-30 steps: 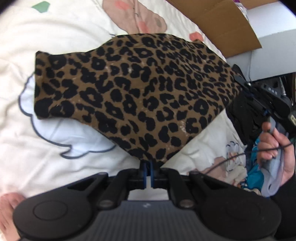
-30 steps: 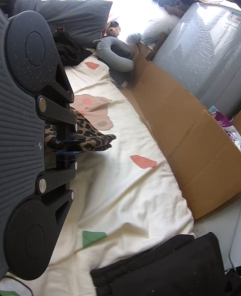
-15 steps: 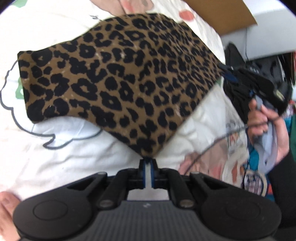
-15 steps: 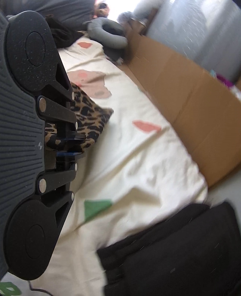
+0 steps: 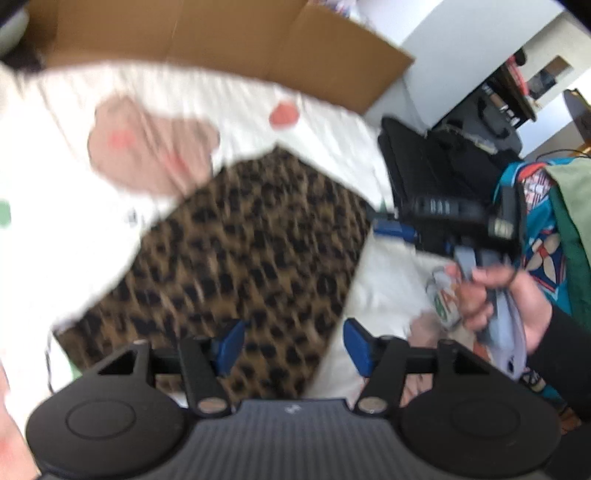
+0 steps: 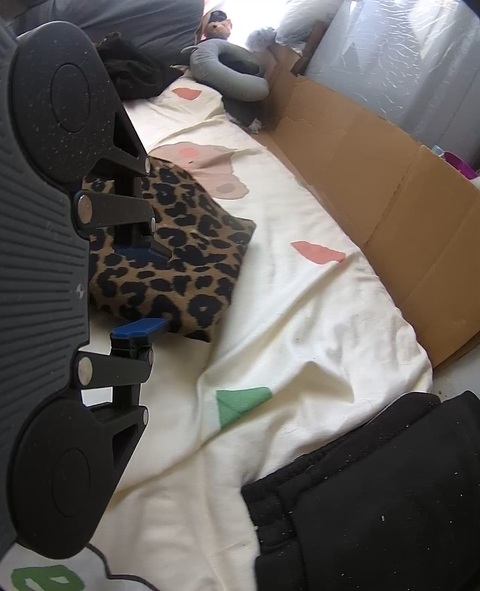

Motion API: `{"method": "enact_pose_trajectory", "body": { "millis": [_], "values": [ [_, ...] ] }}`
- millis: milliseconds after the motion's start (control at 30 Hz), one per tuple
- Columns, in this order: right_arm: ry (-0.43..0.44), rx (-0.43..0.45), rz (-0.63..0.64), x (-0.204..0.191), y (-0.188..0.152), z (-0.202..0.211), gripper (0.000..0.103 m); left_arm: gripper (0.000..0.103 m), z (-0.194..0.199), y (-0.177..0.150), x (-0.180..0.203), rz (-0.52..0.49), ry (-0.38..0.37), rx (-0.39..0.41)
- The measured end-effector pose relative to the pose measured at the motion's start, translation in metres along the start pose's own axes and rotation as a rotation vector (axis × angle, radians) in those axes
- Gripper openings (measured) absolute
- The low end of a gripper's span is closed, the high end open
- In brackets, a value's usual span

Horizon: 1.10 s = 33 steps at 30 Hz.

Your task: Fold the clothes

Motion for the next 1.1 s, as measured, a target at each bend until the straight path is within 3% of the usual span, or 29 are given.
{"method": "enact_pose_trajectory", "body": {
  "millis": [367, 433, 700, 1067, 1100],
  "values": [
    [-0.010, -0.040, -0.043, 0.007, -0.029, -0.005, 0.053, 0.063, -0.023, 0.044, -0.037, -0.166, 0.132, 0.042],
    [-0.008, -0.043, -0.052, 0.008, -0.033, -0.006, 0.061, 0.063, -0.029, 0.051, -0.043, -0.192, 0.153, 0.043],
    [0.007, -0.057, -0.057, 0.005, -0.044, -0.009, 0.063, 0.058, -0.059, 0.062, -0.049, -0.270, 0.152, 0.062],
    [0.045, -0.069, -0.100, 0.006, -0.061, -0.020, 0.063, 0.025, -0.080, 0.060, -0.057, -0.259, 0.128, 0.048],
    [0.054, -0.067, -0.117, 0.007, -0.062, -0.021, 0.063, 0.014, -0.079, 0.060, -0.057, -0.262, 0.133, 0.048]
  ]
}}
Point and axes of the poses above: each gripper's, at about its wrist camera, not at the fingertips, and z roughly against the way its jaws point, x to its right, y to its top, the point moved 8 cm from there along -z, roughly the way its jaws point, and after that the axes turned 8 degrees about -z, right-handed, at the moved point
